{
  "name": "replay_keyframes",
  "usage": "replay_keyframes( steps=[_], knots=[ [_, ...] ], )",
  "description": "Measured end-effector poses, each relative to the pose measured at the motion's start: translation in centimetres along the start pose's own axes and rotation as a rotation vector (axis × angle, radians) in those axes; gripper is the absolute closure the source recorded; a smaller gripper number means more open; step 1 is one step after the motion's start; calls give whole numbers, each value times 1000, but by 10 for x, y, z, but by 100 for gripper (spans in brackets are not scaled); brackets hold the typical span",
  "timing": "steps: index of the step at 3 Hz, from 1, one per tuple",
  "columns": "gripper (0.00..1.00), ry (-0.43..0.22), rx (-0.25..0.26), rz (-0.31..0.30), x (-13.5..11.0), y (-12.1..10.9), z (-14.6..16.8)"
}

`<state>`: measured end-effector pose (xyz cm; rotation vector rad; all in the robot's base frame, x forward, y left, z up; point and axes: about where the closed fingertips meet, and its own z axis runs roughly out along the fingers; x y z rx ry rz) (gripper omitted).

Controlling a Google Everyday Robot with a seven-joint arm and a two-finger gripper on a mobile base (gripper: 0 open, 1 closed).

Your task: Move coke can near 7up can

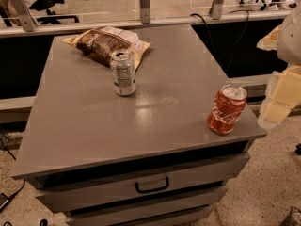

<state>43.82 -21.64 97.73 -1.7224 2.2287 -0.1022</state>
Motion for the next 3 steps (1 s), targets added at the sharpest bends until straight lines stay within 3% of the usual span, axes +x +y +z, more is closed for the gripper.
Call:
replay_keyframes(
  steps=[1,2,3],
  knots=[
    [0,-3,3,-2,-1,-1,-1],
    [0,-4,-42,-13,-8,-11,17],
    [0,-46,-120,-11,-13,-21,48]
  ],
)
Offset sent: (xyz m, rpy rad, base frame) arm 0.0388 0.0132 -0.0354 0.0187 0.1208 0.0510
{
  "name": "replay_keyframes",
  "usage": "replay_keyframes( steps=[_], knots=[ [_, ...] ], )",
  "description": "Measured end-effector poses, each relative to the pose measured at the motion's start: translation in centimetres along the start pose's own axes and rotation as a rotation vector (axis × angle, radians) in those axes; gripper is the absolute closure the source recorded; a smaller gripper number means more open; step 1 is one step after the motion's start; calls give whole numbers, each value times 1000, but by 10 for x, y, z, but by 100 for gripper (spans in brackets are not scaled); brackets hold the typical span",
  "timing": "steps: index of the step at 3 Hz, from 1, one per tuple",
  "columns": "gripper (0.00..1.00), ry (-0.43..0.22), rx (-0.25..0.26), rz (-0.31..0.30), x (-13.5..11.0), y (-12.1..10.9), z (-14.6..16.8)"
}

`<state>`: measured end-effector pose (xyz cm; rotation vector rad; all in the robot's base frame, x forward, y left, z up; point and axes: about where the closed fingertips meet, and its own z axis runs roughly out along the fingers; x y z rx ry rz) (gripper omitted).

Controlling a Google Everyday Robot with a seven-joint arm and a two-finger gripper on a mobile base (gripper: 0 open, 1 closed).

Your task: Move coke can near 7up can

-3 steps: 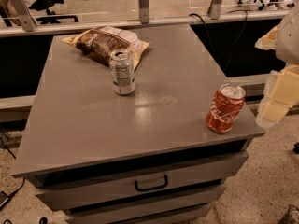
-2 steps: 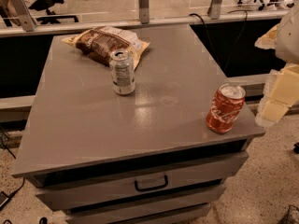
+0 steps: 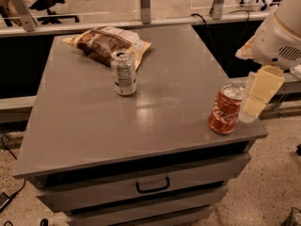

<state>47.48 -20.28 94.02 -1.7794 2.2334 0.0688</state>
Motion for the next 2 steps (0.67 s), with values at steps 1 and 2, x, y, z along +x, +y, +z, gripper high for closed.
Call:
replay_keyframes(
  steps=[1,2],
  knots=[
    [0,-22,-64,-2,-5,-7,26],
    [17,-22,-98,9,-2,-8,42]
  ],
)
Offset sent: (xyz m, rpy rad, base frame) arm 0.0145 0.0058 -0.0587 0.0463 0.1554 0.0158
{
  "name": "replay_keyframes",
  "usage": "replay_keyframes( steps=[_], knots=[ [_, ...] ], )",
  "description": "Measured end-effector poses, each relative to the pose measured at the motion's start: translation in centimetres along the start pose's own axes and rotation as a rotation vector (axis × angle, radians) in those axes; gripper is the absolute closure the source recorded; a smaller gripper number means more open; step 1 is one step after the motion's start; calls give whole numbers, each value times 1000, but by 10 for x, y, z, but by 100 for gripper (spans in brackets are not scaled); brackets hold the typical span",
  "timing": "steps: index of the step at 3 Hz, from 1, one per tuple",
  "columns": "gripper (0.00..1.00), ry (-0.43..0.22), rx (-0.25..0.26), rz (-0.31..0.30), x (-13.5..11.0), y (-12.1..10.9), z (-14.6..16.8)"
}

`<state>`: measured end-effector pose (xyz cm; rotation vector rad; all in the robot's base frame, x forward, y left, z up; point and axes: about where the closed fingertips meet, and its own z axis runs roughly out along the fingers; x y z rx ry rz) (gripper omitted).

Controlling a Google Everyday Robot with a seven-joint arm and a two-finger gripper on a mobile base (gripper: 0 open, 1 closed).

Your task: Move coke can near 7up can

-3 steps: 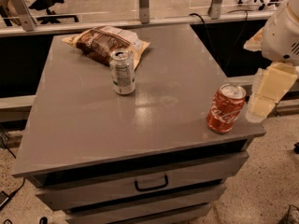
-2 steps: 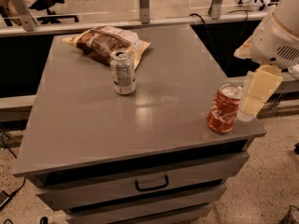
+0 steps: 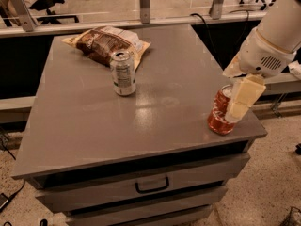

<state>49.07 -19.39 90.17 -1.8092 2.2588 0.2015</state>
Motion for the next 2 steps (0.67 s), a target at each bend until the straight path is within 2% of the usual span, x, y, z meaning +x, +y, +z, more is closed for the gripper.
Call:
replay_keyframes(
  steps=[1,2],
  knots=[
    [41,23,-53,-11,-15,-11,47],
    [64,24,-53,-11,-18,-11,39]
  ],
)
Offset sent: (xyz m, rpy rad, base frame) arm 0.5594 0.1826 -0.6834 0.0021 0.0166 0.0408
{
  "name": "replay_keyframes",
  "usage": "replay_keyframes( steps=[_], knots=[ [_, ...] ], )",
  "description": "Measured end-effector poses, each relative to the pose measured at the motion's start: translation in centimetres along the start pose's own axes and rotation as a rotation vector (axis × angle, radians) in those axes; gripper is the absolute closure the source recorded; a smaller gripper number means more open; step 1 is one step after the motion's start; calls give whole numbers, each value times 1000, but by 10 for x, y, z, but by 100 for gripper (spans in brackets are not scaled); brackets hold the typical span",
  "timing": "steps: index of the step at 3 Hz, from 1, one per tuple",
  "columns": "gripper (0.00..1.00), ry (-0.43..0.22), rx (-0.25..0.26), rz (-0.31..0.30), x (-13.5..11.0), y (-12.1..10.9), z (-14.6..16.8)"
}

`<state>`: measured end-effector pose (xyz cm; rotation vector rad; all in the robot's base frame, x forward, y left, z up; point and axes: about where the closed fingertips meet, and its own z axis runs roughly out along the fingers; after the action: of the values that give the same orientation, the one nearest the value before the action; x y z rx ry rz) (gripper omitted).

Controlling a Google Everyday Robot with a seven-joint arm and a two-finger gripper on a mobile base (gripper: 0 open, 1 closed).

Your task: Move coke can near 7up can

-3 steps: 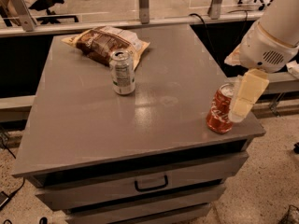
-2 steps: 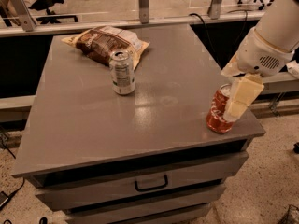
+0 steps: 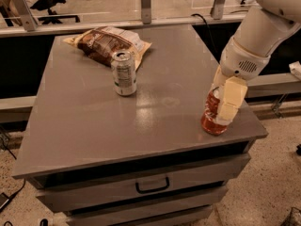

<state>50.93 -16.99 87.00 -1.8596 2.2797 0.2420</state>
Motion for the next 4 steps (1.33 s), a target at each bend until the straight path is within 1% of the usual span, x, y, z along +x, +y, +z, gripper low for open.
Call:
replay_keyframes(
  steps=[1,2,4],
  knots=[
    [87,0,0,0,-2,0,-9],
    [87,0,0,0,-3,0,-12],
    [40,0,0,0,-4,0,-14]
  ],
)
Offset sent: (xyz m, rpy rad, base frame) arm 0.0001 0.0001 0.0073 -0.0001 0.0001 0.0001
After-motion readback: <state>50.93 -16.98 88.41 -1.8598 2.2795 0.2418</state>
